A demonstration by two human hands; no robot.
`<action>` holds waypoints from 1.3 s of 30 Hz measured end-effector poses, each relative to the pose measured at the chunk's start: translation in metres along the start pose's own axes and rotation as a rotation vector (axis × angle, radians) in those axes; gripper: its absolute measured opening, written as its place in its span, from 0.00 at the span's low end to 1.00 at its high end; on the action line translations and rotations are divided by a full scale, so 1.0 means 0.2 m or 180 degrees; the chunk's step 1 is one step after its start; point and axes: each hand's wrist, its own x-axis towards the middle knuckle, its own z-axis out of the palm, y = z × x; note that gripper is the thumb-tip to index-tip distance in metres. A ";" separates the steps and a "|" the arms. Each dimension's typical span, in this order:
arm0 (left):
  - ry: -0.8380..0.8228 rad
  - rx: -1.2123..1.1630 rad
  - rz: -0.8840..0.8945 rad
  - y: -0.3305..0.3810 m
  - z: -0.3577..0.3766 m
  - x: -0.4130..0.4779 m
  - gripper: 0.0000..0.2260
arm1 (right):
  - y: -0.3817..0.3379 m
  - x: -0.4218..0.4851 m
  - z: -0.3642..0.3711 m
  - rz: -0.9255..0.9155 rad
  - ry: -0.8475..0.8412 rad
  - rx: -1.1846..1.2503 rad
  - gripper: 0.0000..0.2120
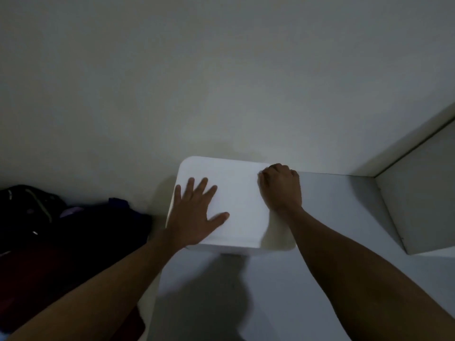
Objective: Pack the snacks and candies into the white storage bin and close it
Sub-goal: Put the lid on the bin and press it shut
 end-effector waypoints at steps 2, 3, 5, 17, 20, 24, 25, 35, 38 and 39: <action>0.0006 0.0019 -0.0095 0.02 0.01 -0.05 0.42 | -0.04 -0.03 -0.01 0.0067 -0.0111 0.0044 0.13; 0.0033 0.0051 -0.0107 0.03 0.02 -0.07 0.41 | -0.07 -0.08 0.00 0.0077 -0.0248 -0.0022 0.14; 0.0119 0.0113 -0.0130 0.04 0.03 -0.08 0.38 | -0.17 -0.22 0.03 0.0116 -0.0687 0.0008 0.21; 0.0109 0.0284 -0.0225 0.07 0.01 -0.07 0.38 | -0.31 -0.51 0.09 0.0103 -0.0803 0.0082 0.27; 0.0127 0.0337 -0.0232 0.08 0.03 -0.08 0.38 | -0.31 -0.52 0.10 0.0137 -0.0671 0.0114 0.27; 0.0139 0.0352 -0.0206 0.08 0.01 -0.09 0.38 | -0.32 -0.53 0.10 0.0168 -0.0678 0.0129 0.28; 0.0148 0.0349 -0.0226 0.08 0.00 -0.09 0.38 | -0.32 -0.52 0.09 0.0167 -0.0678 0.0129 0.28; 0.0467 -0.0251 -0.0269 0.04 -0.03 -0.13 0.32 | -0.26 -0.49 -0.03 0.0079 -0.0679 0.0667 0.29; 0.0294 -0.0541 -0.0157 -0.04 -0.05 -0.14 0.35 | -0.07 -0.48 -0.05 0.0285 -0.0513 0.0454 0.27; 0.0341 -0.0586 -0.0031 -0.08 -0.05 -0.15 0.35 | -0.01 -0.48 -0.06 0.0396 -0.0493 0.0397 0.26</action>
